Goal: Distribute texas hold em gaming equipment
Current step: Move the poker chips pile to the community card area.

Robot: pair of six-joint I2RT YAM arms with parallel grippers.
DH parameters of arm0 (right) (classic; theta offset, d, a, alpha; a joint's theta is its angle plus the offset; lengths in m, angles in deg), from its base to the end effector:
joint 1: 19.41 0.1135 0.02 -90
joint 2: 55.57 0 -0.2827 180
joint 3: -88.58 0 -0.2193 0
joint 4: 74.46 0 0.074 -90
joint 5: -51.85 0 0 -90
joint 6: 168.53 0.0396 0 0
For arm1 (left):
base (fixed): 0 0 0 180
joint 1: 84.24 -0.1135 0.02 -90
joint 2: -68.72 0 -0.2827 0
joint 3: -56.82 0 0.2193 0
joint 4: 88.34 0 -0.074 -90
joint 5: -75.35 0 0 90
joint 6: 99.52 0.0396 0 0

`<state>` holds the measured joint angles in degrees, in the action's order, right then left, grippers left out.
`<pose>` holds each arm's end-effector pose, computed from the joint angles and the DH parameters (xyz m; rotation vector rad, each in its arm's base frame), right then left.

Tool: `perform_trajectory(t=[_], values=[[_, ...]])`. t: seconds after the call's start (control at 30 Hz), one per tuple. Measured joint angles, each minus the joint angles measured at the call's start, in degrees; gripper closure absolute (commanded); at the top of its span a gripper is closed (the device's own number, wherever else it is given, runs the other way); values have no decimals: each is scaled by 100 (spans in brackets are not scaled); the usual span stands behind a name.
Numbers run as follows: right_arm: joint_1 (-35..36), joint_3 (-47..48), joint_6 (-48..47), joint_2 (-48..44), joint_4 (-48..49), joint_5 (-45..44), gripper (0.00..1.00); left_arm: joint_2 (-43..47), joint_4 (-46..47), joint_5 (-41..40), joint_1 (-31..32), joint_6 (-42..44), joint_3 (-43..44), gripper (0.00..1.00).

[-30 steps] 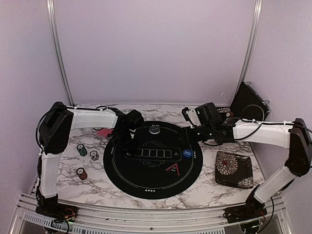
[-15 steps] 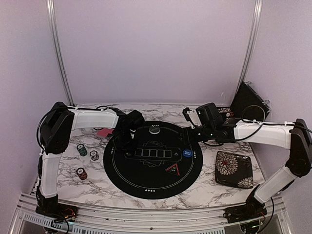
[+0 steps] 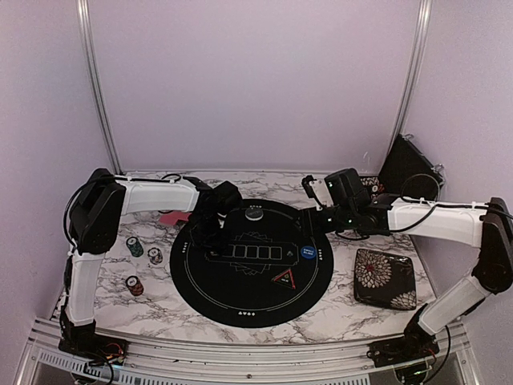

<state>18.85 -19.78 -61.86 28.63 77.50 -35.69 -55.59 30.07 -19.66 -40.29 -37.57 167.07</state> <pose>0.2280 0.1820 0.2732 -0.4609 2.2939 0.5409 0.3049 -0.2891 0.1838 0.3834 2.8603 -0.1114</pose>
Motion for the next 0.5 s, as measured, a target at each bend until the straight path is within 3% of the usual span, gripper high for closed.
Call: perform_trajectory(t=[0.5], values=[[-87,-210,-26,-164,15,-9,39,-511,-310,9,195,2,852,57]])
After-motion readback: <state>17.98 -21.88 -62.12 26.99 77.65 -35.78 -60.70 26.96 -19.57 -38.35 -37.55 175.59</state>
